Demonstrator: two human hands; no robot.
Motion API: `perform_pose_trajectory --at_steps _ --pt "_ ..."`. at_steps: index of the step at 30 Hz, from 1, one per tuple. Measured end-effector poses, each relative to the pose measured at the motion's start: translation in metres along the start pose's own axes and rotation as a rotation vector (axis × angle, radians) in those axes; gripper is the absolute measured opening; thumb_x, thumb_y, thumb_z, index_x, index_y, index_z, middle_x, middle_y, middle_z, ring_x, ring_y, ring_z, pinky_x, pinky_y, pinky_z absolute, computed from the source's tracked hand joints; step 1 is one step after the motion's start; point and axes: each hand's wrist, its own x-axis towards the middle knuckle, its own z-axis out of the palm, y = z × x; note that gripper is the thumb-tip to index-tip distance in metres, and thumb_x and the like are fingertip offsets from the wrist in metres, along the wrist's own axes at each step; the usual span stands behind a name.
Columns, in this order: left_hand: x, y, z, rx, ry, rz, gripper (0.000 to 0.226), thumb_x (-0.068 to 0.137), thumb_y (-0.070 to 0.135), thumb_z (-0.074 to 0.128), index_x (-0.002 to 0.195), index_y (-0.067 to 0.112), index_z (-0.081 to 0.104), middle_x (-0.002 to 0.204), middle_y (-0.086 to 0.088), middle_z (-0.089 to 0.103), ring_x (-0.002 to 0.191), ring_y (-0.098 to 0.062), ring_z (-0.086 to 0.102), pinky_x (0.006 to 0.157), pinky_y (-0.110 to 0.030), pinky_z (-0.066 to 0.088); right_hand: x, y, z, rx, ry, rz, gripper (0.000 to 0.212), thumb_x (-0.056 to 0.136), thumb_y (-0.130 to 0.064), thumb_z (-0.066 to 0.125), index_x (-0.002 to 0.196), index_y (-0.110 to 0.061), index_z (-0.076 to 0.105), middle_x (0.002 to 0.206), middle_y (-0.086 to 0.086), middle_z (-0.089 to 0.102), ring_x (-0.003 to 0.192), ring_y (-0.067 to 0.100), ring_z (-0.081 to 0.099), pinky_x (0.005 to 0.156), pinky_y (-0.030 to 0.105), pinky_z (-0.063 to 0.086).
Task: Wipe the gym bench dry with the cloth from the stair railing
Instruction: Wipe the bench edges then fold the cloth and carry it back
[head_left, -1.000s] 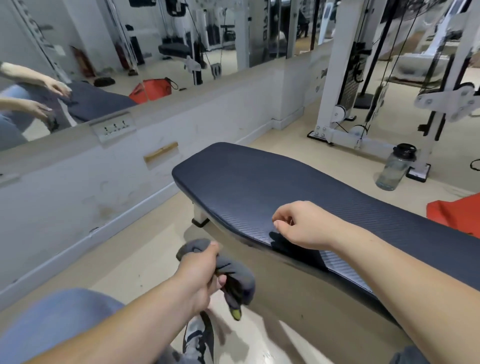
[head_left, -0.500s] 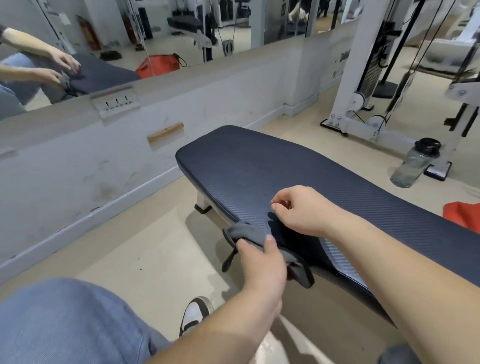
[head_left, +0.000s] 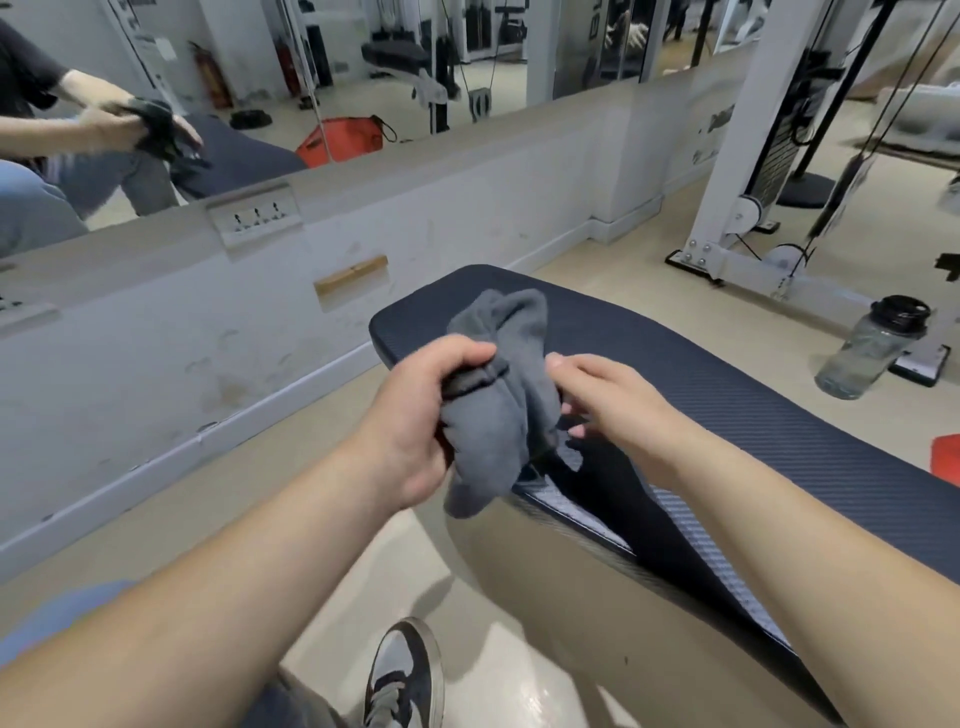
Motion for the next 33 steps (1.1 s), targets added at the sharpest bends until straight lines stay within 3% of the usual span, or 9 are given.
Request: perform_pose_trajectory --at_steps 4,7,10,13,15,18,21,28,33 --pt "0.013 -0.002 -0.014 0.013 -0.057 -0.215 0.034 0.090 0.035 0.067 0.113 0.011 0.077 0.117 -0.012 0.077 0.107 -0.028 0.073 0.102 -0.041 0.053 -0.004 -0.003 -0.010 0.351 -0.250 0.172 0.034 0.097 -0.044 0.064 0.080 -0.019 0.079 0.083 -0.001 0.077 0.075 0.011 0.073 0.074 0.026 0.056" --pt "0.020 -0.025 -0.016 0.209 -0.052 -0.234 0.037 0.092 0.032 0.073 0.122 0.010 0.073 0.120 -0.012 0.076 0.113 -0.026 0.072 0.101 -0.041 0.055 -0.003 0.009 -0.006 0.126 -0.135 0.273 0.074 0.069 -0.036 0.085 0.133 -0.007 0.060 0.115 0.008 0.077 0.095 0.022 0.078 0.087 0.039 0.061" --pt "0.030 -0.028 -0.012 0.324 0.024 -0.166 0.027 0.096 0.026 0.069 0.117 0.010 0.073 0.114 -0.011 0.079 0.106 -0.025 0.075 0.087 -0.037 0.059 -0.003 0.008 -0.007 0.004 0.000 0.151 0.018 0.085 -0.026 0.077 0.098 -0.015 0.070 0.090 -0.001 0.079 0.080 0.015 0.074 0.073 0.031 0.059" --pt "0.044 -0.018 -0.013 0.368 0.096 -0.061 0.025 0.096 0.035 0.069 0.107 0.014 0.073 0.109 -0.007 0.078 0.088 -0.022 0.074 0.076 -0.034 0.058 -0.002 0.005 -0.011 0.034 0.163 0.053 0.018 0.091 -0.028 0.073 0.094 -0.011 0.071 0.092 0.007 0.079 0.078 0.018 0.069 0.074 0.033 0.055" --pt "0.050 -0.022 -0.018 0.655 0.206 0.057 0.042 0.089 0.042 0.073 0.122 0.017 0.064 0.124 -0.009 0.067 0.090 -0.023 0.067 0.071 -0.034 0.057 0.003 0.010 -0.015 -0.277 0.279 -0.019 0.017 0.090 -0.034 0.071 0.098 -0.020 0.067 0.087 -0.001 0.072 0.079 0.017 0.065 0.073 0.032 0.051" --pt "0.044 -0.049 -0.029 1.423 0.251 0.240 0.083 0.082 0.069 0.060 0.153 0.037 0.033 0.158 -0.006 0.030 0.139 -0.031 0.039 0.110 -0.044 0.043 0.002 0.019 -0.018 -0.722 0.254 -0.029 0.020 0.090 -0.041 0.063 0.108 -0.032 0.062 0.096 -0.009 0.068 0.093 0.019 0.065 0.083 0.037 0.055" --pt "0.035 -0.080 -0.026 1.753 -0.004 0.431 0.066 0.089 0.075 0.037 0.151 0.050 0.034 0.162 0.002 0.023 0.143 -0.031 0.023 0.117 -0.050 0.028 0.002 0.017 -0.016 -0.761 0.257 -0.023 0.021 0.091 -0.043 0.060 0.108 -0.032 0.065 0.101 -0.008 0.069 0.096 0.021 0.065 0.086 0.040 0.056" --pt "0.070 -0.067 -0.027 1.817 0.163 0.435 0.040 0.095 0.064 0.041 0.124 0.043 0.059 0.132 0.003 0.045 0.118 -0.030 0.041 0.103 -0.044 0.036 -0.001 0.023 -0.018 -0.650 0.184 0.001 0.017 0.093 -0.036 0.063 0.083 -0.024 0.070 0.074 -0.007 0.072 0.073 0.013 0.067 0.072 0.031 0.056" --pt "0.040 -0.094 0.004 1.748 0.200 0.326 0.068 0.080 0.085 0.035 0.115 0.032 0.060 0.128 -0.001 0.042 0.116 -0.031 0.037 0.102 -0.043 0.041 -0.014 0.018 -0.027 -0.627 0.257 -0.014 0.020 0.093 -0.038 0.062 0.085 -0.023 0.072 0.078 -0.008 0.073 0.076 0.011 0.068 0.066 0.026 0.052"
